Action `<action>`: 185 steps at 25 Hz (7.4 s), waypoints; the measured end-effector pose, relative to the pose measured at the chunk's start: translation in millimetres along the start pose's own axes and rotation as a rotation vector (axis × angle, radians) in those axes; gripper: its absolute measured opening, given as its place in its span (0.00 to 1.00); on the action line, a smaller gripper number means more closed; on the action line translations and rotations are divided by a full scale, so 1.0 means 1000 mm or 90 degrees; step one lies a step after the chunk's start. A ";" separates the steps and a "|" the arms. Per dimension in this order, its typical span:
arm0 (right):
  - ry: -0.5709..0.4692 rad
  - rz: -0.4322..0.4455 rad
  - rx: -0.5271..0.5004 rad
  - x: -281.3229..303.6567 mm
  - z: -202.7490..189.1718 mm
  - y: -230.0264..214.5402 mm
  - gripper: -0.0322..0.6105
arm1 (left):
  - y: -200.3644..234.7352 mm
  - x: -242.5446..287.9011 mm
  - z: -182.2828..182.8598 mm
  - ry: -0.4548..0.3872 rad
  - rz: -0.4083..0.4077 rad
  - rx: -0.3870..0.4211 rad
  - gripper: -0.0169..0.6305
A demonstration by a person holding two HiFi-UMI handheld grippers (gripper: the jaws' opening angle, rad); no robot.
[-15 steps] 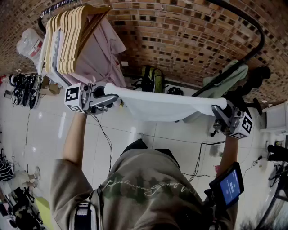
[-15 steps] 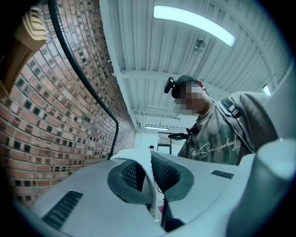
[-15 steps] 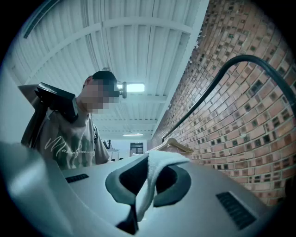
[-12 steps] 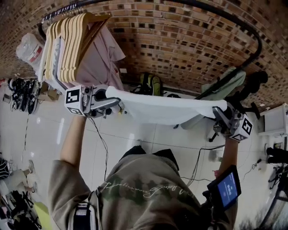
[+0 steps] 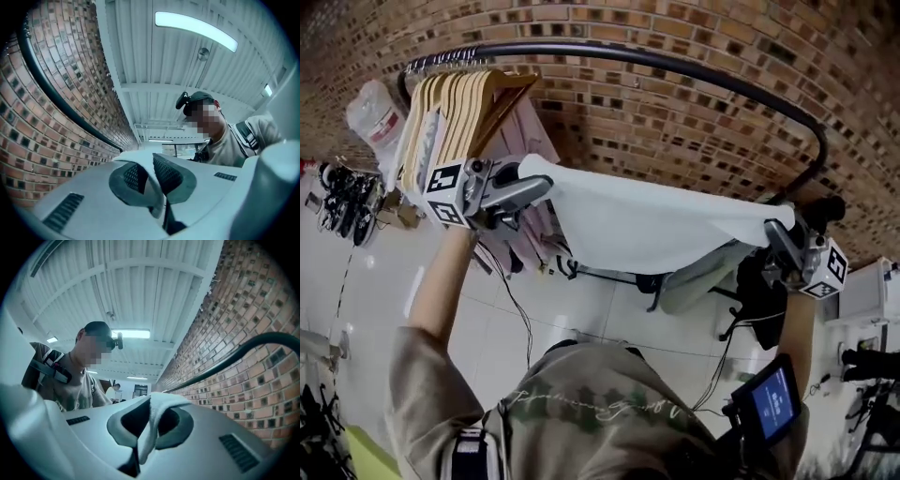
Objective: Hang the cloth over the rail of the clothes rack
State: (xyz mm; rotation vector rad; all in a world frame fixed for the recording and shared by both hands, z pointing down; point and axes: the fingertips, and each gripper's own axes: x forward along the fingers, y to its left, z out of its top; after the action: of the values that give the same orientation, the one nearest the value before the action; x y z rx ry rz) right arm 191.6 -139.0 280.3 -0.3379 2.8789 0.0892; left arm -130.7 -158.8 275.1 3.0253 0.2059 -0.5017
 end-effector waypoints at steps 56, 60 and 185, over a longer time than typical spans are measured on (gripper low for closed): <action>-0.019 -0.027 -0.125 0.065 0.225 -0.156 0.07 | 0.161 0.085 0.219 0.042 0.123 0.066 0.05; -0.016 -0.041 -0.136 0.072 0.240 -0.164 0.07 | 0.171 0.086 0.232 0.043 0.137 0.054 0.05; 0.113 -0.227 0.115 0.072 0.110 -0.363 0.46 | 0.400 0.046 0.090 0.257 0.390 -0.219 0.71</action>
State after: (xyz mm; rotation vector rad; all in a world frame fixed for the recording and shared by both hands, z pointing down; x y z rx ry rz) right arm 234.7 -497.7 144.2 -0.8526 2.9131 -0.2746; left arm -59.1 -556.9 193.3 2.6130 -0.5440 0.1775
